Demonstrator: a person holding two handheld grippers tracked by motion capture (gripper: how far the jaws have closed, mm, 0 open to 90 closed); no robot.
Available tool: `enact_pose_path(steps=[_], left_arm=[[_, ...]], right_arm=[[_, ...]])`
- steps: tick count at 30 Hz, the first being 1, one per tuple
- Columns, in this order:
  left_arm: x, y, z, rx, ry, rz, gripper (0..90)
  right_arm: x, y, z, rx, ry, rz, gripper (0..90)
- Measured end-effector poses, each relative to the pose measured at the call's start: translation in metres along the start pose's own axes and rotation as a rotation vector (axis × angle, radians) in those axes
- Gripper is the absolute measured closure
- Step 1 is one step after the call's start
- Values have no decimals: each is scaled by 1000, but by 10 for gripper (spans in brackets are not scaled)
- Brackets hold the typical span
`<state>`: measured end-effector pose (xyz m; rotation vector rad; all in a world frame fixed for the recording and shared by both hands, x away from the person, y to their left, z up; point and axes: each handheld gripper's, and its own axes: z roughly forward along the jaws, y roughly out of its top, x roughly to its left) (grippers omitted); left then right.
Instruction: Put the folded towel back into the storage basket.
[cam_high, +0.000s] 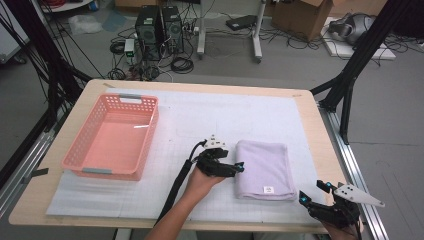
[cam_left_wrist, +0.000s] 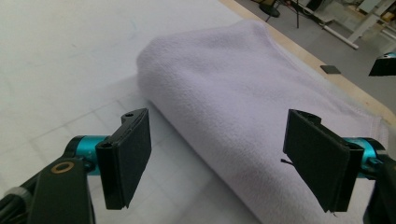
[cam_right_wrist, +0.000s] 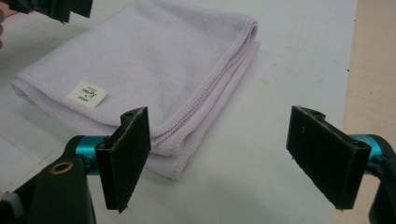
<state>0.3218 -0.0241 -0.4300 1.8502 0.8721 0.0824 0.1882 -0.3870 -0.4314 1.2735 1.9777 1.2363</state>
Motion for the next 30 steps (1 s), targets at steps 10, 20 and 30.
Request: enact_pose_path(steps=[10, 20, 30], left_arm=[[-5, -3, 33, 115, 22, -69, 254], [-11, -7, 38, 162, -17, -69, 491], [-9, -8, 32, 131, -61, -54, 708]], right_arm=[[1, 1, 0, -3, 15, 5, 207], [3, 1, 1, 0, 27, 8, 207], [3, 1, 1, 1, 28, 13, 207]])
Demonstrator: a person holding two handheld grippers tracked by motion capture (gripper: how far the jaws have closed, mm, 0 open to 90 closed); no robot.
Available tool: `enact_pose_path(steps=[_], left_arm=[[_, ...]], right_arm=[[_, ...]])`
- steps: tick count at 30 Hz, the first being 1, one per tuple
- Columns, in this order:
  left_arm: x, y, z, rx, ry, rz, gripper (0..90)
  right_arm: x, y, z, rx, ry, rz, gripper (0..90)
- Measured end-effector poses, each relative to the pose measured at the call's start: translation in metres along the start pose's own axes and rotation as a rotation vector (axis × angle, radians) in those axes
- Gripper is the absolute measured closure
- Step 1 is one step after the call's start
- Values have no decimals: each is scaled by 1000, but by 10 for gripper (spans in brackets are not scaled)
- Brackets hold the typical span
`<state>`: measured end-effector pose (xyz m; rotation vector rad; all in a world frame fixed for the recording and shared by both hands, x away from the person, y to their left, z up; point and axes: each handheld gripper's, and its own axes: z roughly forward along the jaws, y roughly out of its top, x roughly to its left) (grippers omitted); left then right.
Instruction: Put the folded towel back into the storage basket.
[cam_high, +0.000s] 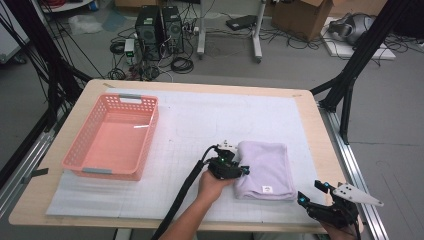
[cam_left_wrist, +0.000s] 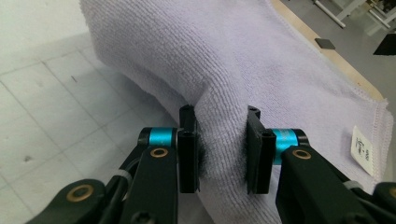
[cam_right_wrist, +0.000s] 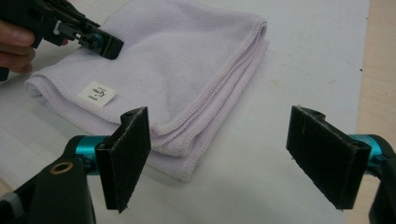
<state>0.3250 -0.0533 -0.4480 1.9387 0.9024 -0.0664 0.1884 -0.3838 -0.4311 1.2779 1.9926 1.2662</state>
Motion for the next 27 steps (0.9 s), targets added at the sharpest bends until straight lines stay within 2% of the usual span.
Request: enact_pose_path(steps=[3, 6, 9, 14, 19, 20, 21, 27], left_arm=[[-1, -1, -4, -28, -7, 11, 710], [1, -3, -7, -52, -25, -3, 711], [3, -7, -15, -51, -26, 27, 712], [2, -6, -25, -75, -25, 46, 714], [10, -8, -47, -101, -25, 84, 719], [10, -8, -47, -101, -25, 84, 720], [14, -9, -56, -112, -17, 89, 721], [23, -11, -82, -151, 4, 105, 729]], right_arm=[[-1, 0, -1, 2, -2, -1, 207], [-1, 0, -1, 2, -2, -2, 207], [0, -1, 0, 3, 0, -6, 207], [1, 0, 1, 5, 2, -1, 207], [2, 0, 2, 9, 3, -5, 207], [2, 0, 2, 9, 4, -3, 207], [2, 0, 2, 9, 5, -6, 207], [3, 1, 4, -3, 17, 2, 207]])
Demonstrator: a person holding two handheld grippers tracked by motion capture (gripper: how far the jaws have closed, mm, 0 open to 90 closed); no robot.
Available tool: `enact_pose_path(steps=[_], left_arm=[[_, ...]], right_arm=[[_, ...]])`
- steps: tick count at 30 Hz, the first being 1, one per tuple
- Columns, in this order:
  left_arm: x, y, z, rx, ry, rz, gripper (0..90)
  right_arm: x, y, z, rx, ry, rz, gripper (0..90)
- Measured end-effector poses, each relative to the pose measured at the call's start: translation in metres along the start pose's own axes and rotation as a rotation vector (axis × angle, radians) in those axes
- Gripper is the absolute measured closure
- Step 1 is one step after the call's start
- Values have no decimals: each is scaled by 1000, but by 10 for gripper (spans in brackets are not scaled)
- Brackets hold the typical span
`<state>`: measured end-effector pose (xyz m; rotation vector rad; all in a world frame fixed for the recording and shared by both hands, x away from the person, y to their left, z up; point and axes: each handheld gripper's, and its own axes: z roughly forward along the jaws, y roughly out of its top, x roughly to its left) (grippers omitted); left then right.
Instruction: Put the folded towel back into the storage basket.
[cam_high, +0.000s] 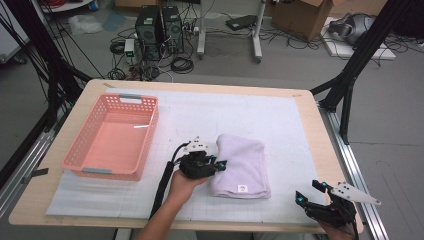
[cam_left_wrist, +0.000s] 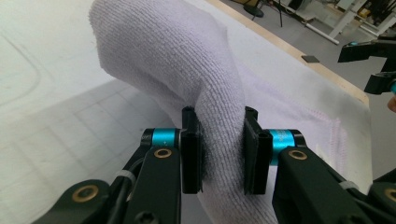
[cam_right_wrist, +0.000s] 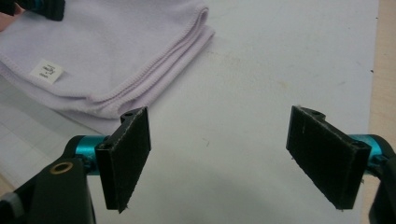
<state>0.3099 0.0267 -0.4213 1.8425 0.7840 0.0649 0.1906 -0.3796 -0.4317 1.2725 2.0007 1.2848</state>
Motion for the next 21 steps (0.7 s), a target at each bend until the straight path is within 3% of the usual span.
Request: enact_pose_path(steps=[7, 12, 21], left_arm=[[-2, 7, -20, -43, -19, 58, 732], [-6, 13, -37, -93, -14, 129, 736], [-9, 20, -56, -130, -29, 186, 749]], right_arm=[[3, 1, 4, 11, 7, -4, 206], [4, 2, 6, 13, 11, -13, 207], [7, 3, 8, 16, 16, -20, 206]])
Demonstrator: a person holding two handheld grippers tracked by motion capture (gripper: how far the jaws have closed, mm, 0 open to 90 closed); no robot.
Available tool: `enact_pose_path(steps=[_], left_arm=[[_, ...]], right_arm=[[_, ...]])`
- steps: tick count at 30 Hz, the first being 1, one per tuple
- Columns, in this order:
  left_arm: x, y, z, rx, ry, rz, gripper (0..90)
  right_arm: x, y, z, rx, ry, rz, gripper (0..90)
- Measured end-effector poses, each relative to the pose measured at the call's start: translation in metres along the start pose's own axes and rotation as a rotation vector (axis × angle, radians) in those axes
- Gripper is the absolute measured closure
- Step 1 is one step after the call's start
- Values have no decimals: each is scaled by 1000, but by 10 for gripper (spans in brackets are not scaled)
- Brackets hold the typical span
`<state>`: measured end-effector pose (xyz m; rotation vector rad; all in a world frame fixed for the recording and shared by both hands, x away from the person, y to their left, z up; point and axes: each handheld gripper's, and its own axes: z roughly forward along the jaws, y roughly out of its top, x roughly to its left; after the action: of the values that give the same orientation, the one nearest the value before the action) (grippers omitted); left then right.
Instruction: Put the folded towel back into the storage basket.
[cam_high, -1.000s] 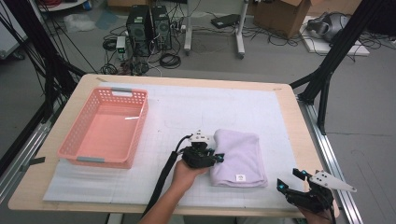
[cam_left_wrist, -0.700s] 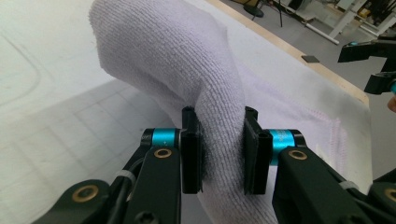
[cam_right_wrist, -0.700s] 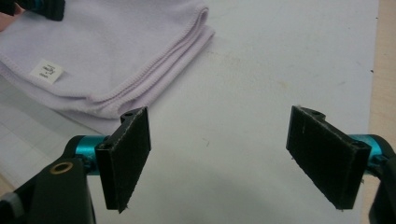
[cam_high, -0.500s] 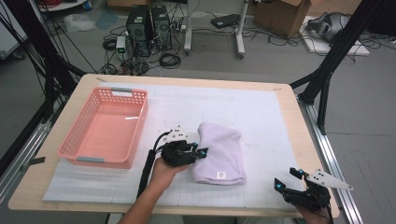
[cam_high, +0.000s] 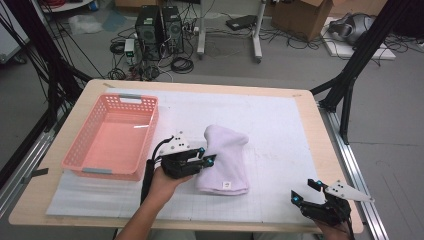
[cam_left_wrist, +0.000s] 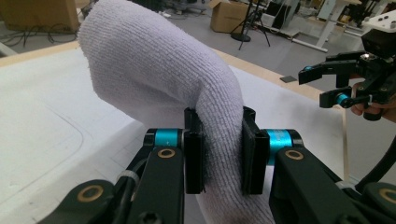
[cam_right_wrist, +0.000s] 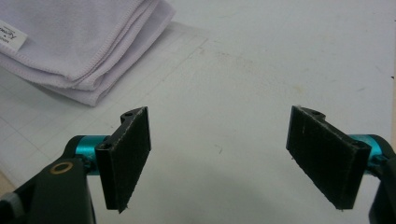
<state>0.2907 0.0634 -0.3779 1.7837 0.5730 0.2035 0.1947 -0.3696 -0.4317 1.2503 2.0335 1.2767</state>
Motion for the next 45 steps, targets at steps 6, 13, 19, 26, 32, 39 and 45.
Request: enact_pose_path(steps=[6, 13, 19, 26, 32, 39, 45], left_arm=[[-2, 10, -12, -16, -1, 47, 750], [-2, 16, -25, -70, -3, 72, 749], [1, 19, -38, -108, -1, 87, 750], [6, 27, -56, -137, 2, 114, 751], [11, 34, -72, -152, 20, 135, 750], [20, 39, -94, -195, 54, 139, 749], [27, 41, -111, -221, 77, 132, 749]], right_arm=[[1, 1, 2, -2, 1, 0, 207], [1, 1, 2, -5, 2, 4, 207], [2, 2, 2, -5, 3, 2, 207], [3, 3, 4, -5, 4, -2, 206], [4, 4, 4, -5, 6, -7, 207], [5, 5, 6, -8, 6, -13, 206], [7, 7, 9, -5, 11, -20, 207]])
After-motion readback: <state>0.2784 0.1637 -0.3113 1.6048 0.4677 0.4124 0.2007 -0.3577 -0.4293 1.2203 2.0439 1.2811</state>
